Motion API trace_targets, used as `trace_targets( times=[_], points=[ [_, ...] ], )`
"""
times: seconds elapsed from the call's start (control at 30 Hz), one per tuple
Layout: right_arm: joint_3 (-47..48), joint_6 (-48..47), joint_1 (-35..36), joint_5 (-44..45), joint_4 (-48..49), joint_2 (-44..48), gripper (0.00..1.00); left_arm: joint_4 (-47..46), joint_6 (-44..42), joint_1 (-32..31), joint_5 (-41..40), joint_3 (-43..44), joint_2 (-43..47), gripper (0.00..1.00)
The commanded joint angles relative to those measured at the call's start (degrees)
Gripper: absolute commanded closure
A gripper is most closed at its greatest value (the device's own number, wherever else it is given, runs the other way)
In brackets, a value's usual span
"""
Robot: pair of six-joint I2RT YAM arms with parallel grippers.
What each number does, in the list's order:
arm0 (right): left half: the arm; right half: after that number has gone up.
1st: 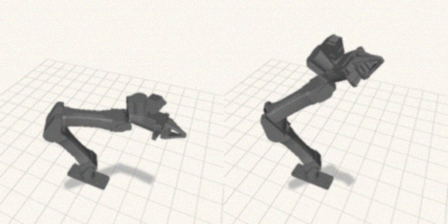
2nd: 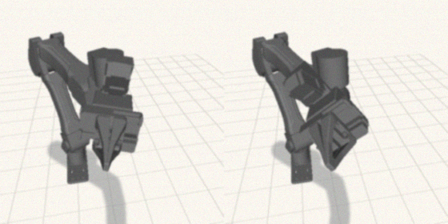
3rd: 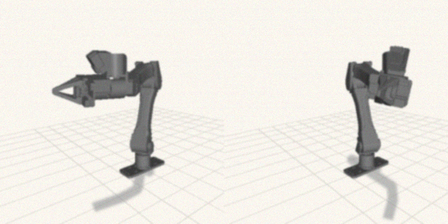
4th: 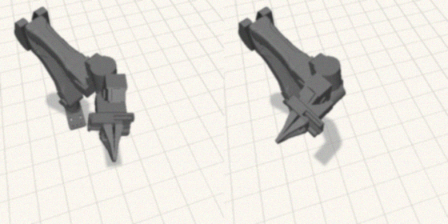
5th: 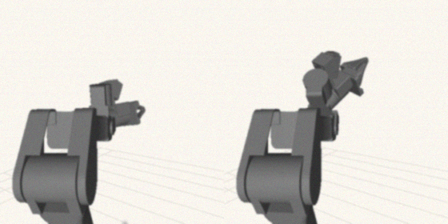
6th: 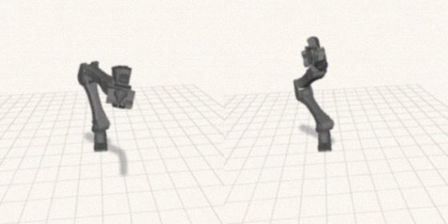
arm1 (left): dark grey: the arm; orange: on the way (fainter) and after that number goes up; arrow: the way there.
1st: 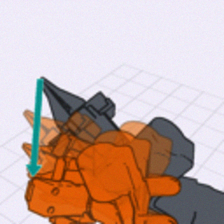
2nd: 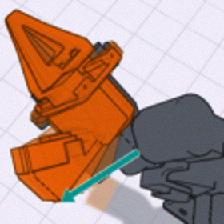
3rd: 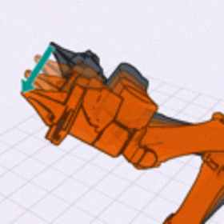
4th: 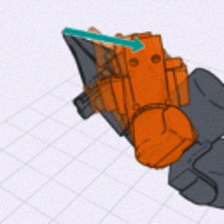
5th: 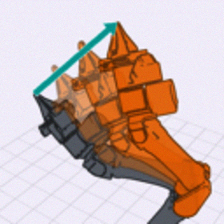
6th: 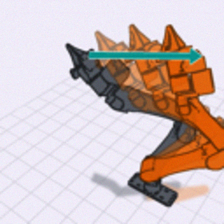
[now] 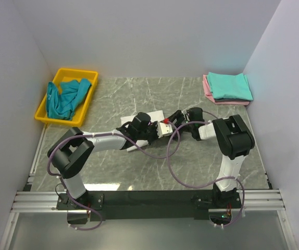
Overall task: Fold and stack the t-shirts
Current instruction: Neatly place the folded tshirt to the corner
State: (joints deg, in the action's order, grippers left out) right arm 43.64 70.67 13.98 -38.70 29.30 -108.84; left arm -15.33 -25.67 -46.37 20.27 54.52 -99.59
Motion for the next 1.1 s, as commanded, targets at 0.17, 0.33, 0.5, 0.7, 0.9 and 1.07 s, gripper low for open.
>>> trace_targets(
  times=[0.17, 0.33, 0.5, 0.7, 0.9, 1.07],
  points=[
    [5.31, 4.20, 3.07, 8.19, 1.73, -5.85, 0.37, -1.72, 2.55, 0.31, 2.67, 3.04, -0.16, 0.99],
    [6.64, 3.42, 4.56, 11.01, -1.08, -5.42, 0.45, -3.39, 3.70, 0.67, 2.40, 3.57, -1.04, 0.99],
    [8.21, 2.10, 5.27, 12.68, -1.79, -7.00, 0.58, -4.09, 3.88, 0.67, 3.19, 3.57, -1.57, 0.99],
    [16.11, -10.79, 4.39, 10.75, -13.85, -8.06, 1.00, -1.55, 5.62, 1.54, 3.27, 4.71, -0.52, 0.84],
    [33.25, -41.20, 1.32, 17.41, -38.92, -5.16, 1.00, 11.24, 12.13, 8.48, 9.52, 6.55, 7.21, 0.63],
    [44.24, -57.02, -3.42, 21.21, -48.89, -6.91, 1.00, 19.28, 13.80, 13.31, 8.74, 5.69, 14.23, 0.51]
  ],
)
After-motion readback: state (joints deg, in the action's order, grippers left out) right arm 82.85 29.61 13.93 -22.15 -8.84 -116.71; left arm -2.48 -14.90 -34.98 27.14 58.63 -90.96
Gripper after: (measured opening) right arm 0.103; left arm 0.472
